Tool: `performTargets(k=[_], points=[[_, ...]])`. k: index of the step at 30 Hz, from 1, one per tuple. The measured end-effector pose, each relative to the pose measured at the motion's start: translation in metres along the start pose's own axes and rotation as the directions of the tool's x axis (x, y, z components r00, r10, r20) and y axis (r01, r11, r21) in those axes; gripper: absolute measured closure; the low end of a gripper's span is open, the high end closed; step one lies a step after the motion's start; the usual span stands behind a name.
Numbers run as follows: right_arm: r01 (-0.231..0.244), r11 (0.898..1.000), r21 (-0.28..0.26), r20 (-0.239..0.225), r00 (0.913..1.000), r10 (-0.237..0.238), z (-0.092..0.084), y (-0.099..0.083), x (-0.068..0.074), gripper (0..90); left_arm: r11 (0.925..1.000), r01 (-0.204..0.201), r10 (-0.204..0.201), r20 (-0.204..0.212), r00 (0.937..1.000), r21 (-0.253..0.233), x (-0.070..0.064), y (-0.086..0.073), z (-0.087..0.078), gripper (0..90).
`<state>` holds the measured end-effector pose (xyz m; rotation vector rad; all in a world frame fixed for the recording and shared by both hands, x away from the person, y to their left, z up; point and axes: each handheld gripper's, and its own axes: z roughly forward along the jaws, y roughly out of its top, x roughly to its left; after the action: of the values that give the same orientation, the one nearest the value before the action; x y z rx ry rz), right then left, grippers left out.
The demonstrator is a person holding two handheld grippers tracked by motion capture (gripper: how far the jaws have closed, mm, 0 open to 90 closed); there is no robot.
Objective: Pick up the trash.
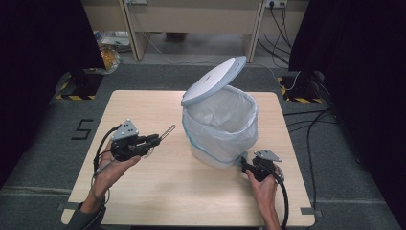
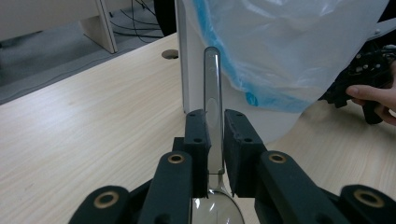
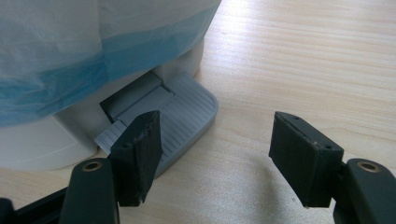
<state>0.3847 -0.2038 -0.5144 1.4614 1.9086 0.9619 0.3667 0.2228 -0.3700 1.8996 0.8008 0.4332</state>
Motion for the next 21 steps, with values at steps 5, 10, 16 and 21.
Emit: performTargets(k=[5,10,16,21], points=[[0.002,1.0,0.0,0.001,1.0,-0.002,0.0,0.0,0.0,33.9,0.9997,-0.023,0.023,0.015,0.9996,-0.013,-0.008,0.008,-0.004,79.5],[0.006,1.0,-0.001,0.005,1.0,-0.006,0.0,0.0,0.0,34.0,0.9985,-0.048,0.049,0.033,0.9983,-0.028,-0.015,0.02,-0.007,79.5],[0.006,1.0,-0.001,0.005,1.0,-0.006,0.0,0.0,0.001,34.0,0.9961,-0.082,0.083,0.03,0.9961,-0.032,-0.021,0.033,-0.009,79.5],[0.007,1.0,-0.001,0.005,1.0,-0.007,0.0,0.0,0.0,34.0,0.9946,-0.091,0.093,0.049,0.9944,-0.049,-0.026,0.044,-0.009,79.5]])
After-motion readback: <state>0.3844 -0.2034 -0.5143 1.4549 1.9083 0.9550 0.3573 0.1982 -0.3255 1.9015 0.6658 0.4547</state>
